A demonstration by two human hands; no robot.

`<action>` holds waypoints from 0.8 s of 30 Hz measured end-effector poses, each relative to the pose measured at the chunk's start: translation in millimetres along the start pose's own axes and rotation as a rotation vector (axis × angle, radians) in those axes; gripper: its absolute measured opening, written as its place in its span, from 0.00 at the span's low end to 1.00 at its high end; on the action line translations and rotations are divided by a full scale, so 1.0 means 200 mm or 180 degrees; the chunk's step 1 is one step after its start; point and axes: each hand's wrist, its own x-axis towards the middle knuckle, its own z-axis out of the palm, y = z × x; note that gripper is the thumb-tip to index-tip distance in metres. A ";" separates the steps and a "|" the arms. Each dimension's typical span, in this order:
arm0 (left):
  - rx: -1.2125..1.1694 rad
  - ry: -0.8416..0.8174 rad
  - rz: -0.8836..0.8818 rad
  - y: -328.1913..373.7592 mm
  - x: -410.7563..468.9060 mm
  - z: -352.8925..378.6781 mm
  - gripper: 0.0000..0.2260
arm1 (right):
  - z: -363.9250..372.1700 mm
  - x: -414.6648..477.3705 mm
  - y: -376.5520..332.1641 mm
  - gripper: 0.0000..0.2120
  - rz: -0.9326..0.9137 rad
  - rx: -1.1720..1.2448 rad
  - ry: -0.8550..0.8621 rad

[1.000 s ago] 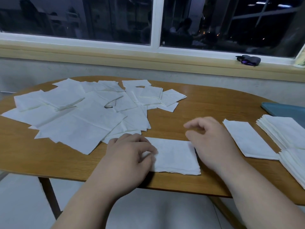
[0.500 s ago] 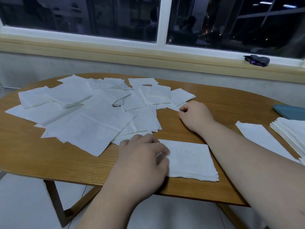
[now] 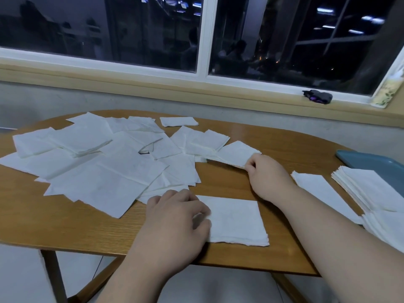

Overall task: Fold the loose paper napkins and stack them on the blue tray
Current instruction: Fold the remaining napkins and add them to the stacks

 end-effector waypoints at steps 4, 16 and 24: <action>0.0014 0.0070 -0.0011 0.01 0.01 0.00 0.11 | -0.21 -0.14 -0.04 0.08 -0.0249 0.0149 -0.0007; -0.0989 0.0405 0.0046 0.09 -0.01 -0.09 0.22 | -0.33 -0.69 -0.04 0.06 -0.0688 0.1076 0.0130; -0.2150 0.0778 -0.0252 0.16 -0.02 -0.15 0.20 | -0.27 -0.75 -0.06 0.33 -0.0562 0.2321 0.0159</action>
